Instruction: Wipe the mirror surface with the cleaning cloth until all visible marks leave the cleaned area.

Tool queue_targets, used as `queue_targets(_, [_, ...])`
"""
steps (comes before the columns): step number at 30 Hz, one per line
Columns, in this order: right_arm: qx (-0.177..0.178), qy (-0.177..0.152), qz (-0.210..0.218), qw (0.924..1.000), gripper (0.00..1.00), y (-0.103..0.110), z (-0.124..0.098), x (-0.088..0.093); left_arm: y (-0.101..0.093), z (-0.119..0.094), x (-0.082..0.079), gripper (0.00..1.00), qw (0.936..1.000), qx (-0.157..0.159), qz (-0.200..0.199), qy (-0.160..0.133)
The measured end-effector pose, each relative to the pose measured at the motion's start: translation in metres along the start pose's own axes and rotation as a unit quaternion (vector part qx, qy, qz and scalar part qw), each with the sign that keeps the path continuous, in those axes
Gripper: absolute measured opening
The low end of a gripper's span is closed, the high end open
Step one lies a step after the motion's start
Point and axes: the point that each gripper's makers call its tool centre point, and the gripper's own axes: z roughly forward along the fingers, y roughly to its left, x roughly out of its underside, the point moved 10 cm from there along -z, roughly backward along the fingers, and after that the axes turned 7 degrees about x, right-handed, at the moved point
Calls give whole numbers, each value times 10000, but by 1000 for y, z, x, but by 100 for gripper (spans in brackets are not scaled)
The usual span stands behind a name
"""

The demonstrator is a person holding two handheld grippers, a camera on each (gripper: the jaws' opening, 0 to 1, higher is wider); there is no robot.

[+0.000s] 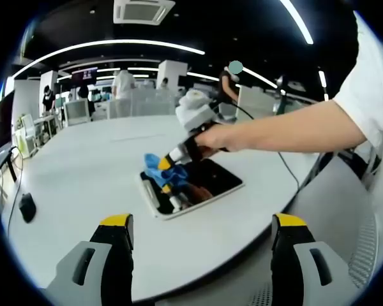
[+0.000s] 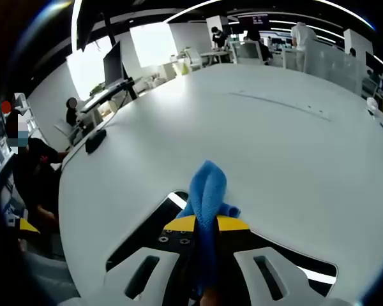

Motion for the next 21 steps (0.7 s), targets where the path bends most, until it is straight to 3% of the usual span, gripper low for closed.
queue_targets(21, [-5, 138, -297, 9995, 5, 12, -9, 10, 0, 0, 0, 89, 10000, 84, -46, -14])
